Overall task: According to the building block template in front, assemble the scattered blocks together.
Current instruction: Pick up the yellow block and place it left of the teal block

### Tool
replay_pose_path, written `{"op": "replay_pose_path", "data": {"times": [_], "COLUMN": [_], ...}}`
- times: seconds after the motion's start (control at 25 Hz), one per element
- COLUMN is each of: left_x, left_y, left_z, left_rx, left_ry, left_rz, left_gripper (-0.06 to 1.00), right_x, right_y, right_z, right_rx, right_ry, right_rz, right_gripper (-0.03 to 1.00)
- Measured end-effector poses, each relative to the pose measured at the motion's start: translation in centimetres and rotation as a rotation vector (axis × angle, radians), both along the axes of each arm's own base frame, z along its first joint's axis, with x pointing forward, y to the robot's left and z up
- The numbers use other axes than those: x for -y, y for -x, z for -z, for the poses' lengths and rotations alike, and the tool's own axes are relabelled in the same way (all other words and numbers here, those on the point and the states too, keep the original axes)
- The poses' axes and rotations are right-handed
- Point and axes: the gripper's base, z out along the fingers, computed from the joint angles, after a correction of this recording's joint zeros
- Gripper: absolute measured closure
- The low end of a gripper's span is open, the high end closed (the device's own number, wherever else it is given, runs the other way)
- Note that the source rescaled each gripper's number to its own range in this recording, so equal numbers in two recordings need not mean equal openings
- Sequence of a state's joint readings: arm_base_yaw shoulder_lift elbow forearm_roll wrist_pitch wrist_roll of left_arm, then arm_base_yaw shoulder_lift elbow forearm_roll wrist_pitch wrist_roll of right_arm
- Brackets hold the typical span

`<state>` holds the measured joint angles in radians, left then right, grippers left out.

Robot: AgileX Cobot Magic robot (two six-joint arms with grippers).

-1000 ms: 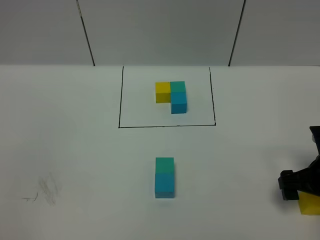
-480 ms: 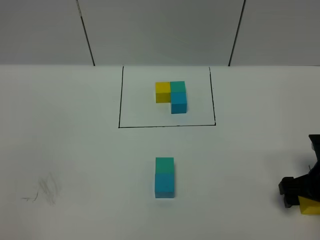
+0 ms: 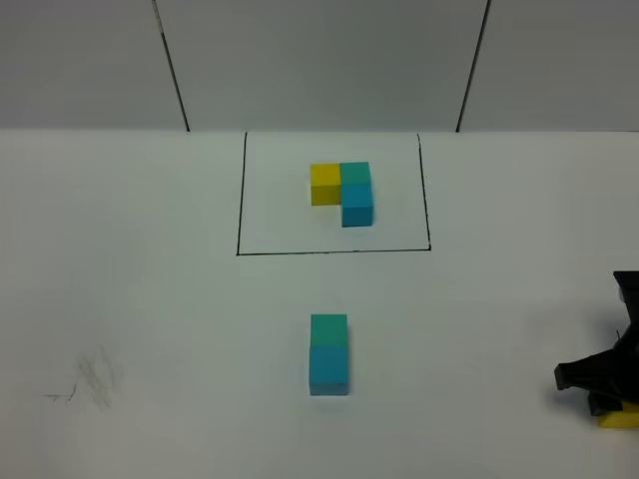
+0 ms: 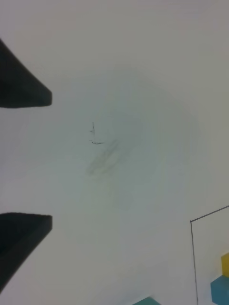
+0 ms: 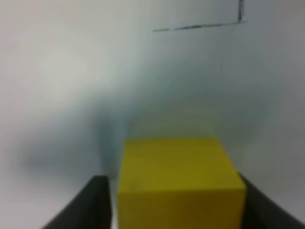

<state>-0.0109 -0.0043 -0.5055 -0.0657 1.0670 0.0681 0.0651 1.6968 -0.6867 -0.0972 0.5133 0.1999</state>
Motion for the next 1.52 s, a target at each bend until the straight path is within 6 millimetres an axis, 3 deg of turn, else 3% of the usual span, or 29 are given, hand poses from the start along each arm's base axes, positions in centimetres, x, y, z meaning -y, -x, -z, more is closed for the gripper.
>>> {"op": "replay_pose_path", "data": {"times": [0.48, 0.84, 1.28, 1.52], "left_x": [0.0, 0.0, 0.0, 0.0], "left_y": [0.0, 0.0, 0.0, 0.0], "left_z": [0.0, 0.0, 0.0, 0.0], "left_rx": [0.0, 0.0, 0.0, 0.0], "left_ry": [0.0, -0.001, -0.002, -0.001], "left_rz": [0.0, 0.001, 0.001, 0.001], "left_gripper": [0.66, 0.66, 0.66, 0.66], "right_x": [0.1, -0.3, -7.1, -11.0], "right_y": [0.0, 0.1, -2.8, -3.8], "right_z": [-0.3, -3.9, -9.8, -10.2], "right_rx": [0.011, 0.107, 0.187, 0.113], "right_ry": [0.016, 0.037, 0.077, 0.071], "right_rz": [-0.024, -0.102, -0.551, -0.827], "right_gripper": [0.74, 0.74, 0.74, 0.74]}}
